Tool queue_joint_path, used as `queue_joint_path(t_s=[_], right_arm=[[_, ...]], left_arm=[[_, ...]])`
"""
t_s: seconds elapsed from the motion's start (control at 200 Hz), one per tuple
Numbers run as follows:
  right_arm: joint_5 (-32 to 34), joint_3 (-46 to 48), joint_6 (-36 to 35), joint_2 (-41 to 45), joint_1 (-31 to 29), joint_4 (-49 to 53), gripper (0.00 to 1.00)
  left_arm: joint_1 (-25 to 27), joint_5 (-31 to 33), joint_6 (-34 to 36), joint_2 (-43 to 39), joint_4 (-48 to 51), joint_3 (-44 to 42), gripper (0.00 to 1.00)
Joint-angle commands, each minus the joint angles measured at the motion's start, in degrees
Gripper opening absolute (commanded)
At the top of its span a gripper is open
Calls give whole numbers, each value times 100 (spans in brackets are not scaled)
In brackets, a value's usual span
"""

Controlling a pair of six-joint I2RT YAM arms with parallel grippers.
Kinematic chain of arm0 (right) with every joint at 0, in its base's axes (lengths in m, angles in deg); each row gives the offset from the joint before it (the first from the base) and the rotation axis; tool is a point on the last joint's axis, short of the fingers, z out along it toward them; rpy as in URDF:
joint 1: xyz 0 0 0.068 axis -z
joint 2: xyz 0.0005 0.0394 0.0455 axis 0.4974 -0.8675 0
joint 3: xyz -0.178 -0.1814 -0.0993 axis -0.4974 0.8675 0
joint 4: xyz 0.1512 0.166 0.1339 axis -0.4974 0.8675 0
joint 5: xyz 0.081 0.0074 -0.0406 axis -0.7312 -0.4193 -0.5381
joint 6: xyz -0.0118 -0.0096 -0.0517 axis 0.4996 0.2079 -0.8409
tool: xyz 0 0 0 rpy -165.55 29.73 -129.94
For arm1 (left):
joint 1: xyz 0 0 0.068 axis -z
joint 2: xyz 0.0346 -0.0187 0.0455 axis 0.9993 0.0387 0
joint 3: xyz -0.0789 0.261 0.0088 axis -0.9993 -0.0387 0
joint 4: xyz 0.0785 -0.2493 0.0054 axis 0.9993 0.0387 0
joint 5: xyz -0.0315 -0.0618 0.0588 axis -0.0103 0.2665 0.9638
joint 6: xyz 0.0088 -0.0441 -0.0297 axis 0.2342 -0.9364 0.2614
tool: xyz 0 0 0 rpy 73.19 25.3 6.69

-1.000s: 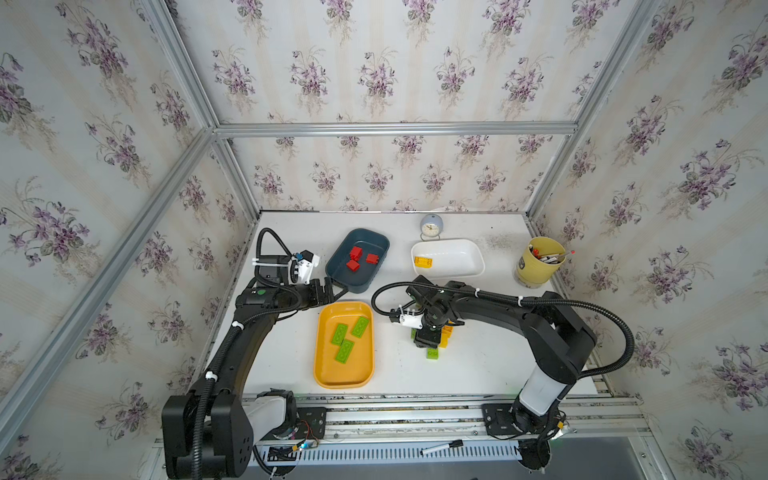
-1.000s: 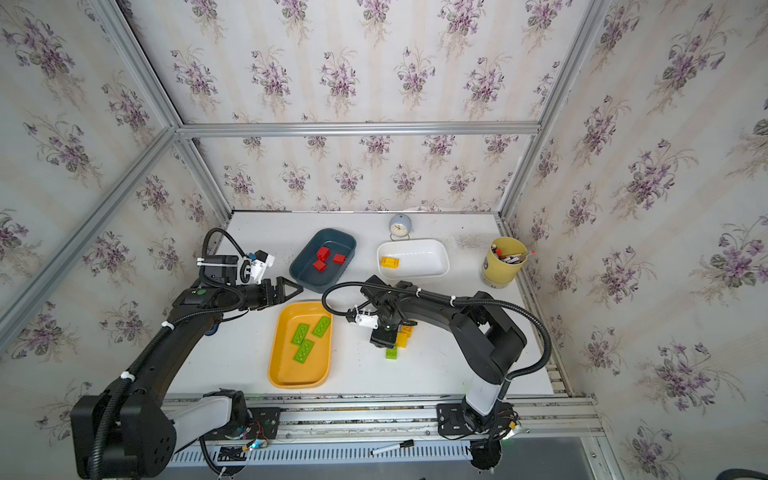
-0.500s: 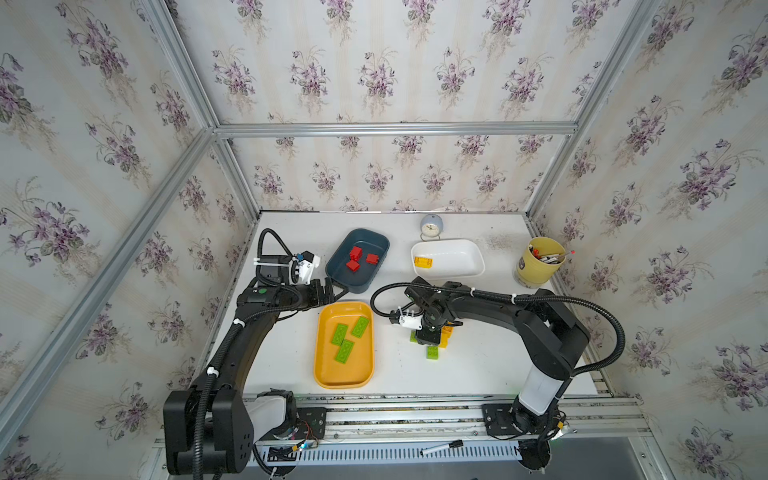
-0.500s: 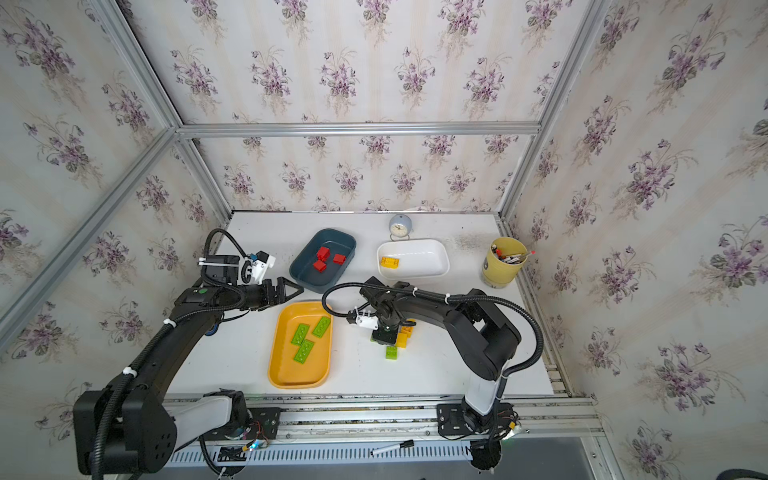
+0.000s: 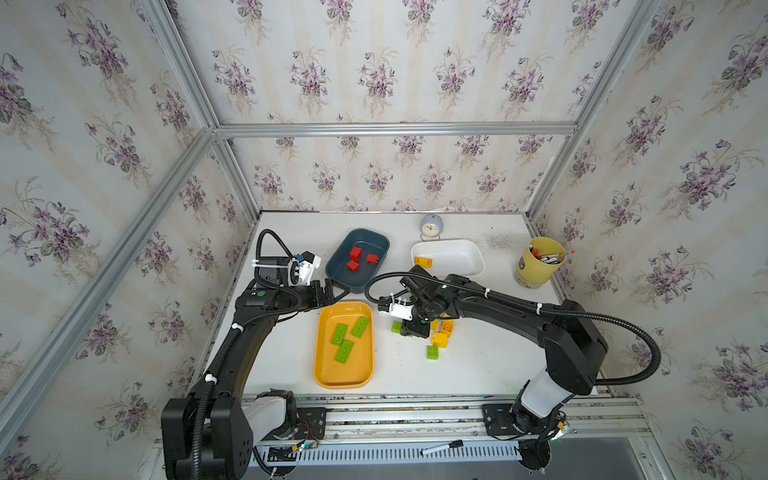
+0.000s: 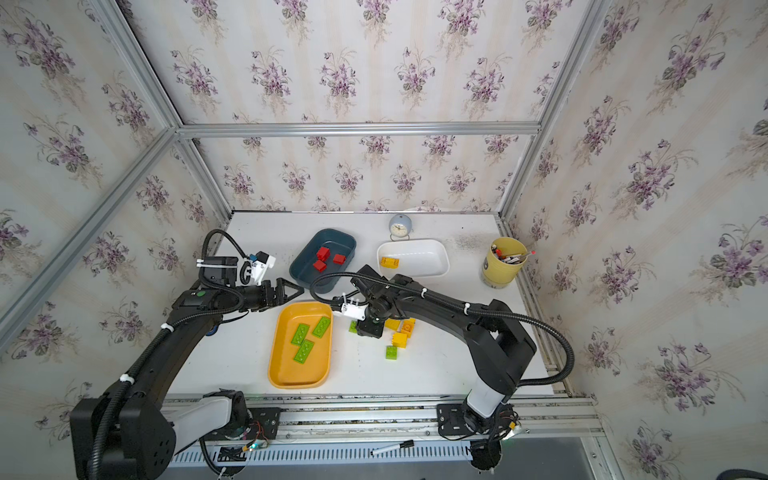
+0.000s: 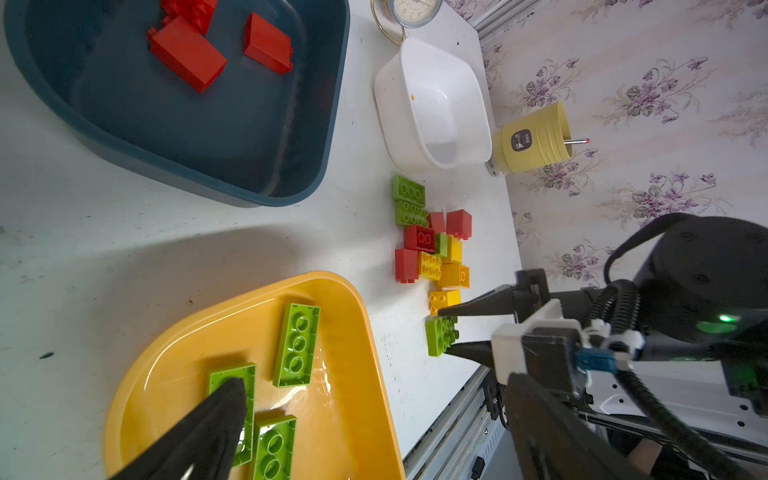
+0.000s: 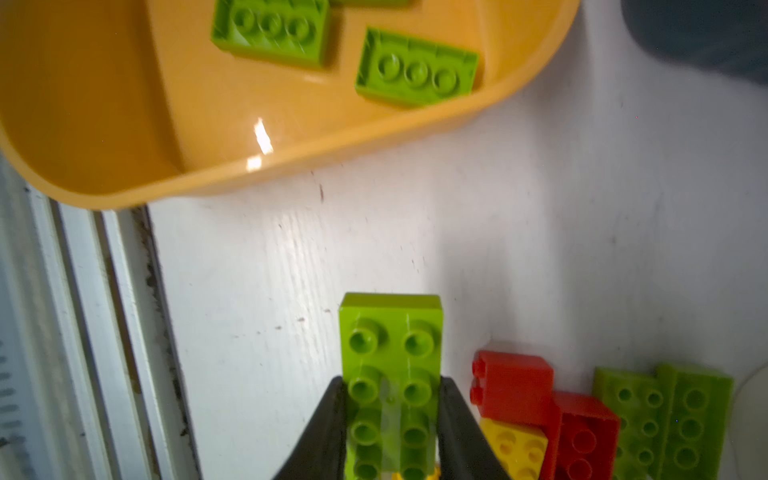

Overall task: Sort the legos into containers by color
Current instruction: 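Carry the lime-green brick over the yellow tray and open the right gripper, then return the right gripper to the pile and grasp a red 2x2 brick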

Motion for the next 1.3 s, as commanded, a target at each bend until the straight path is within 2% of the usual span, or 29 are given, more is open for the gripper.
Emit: queue_joint_path(t_s=[0.0, 0.285, 0.47, 0.61, 0.72, 0.97, 1.124, 1.294], right_arm=[[-553, -391, 414, -43, -278, -178, 23], [-608, -1159, 335, -731, -1120, -603, 24], [-574, -1517, 60, -1331, -1352, -702, 28], [-314, -1684, -48, -1633, -1360, -638, 43], [-21, -1673, -161, -1602, -1340, -473, 61], [-210, -767, 388, -336, -771, -472, 68], [-139, -93, 957, 485, -124, -189, 69], [-139, 556, 989, 979, 580, -23, 70]], left_arm=[[-15, 48, 72, -133, 144, 22, 99], [-145, 266, 227, -230, 470, 104, 99], [-206, 284, 220, -171, 479, 110, 99], [-205, 274, 222, -72, 480, 167, 99], [-200, 283, 254, -38, 479, 172, 99], [-207, 220, 256, 78, 481, 210, 99], [-206, 184, 249, 147, 485, 216, 99], [-206, 144, 216, 205, 461, 233, 99]])
